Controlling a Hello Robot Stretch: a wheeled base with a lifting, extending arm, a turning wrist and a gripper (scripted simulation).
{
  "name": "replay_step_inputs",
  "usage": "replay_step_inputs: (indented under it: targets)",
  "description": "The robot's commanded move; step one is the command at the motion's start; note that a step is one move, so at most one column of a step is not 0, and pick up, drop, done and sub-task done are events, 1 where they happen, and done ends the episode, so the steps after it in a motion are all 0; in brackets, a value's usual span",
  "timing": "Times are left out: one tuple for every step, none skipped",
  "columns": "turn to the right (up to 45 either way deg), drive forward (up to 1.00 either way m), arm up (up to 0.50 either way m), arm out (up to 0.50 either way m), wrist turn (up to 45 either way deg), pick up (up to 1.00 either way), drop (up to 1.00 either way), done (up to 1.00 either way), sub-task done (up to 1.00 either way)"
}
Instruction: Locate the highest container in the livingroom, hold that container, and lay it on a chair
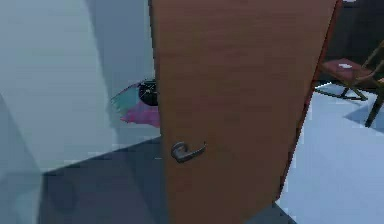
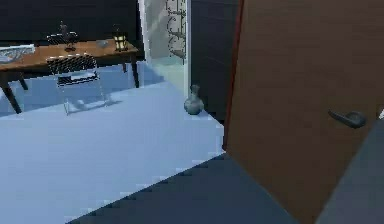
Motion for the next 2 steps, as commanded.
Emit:
replay_step_inputs:
  targets:
    - [45.0,0.0,0.0,0.0,0.0,0.0,0.0,0.0,0.0]
    - [12.0,0.0,0.0,0.0,0.0,0.0,0.0,0.0,0.0]
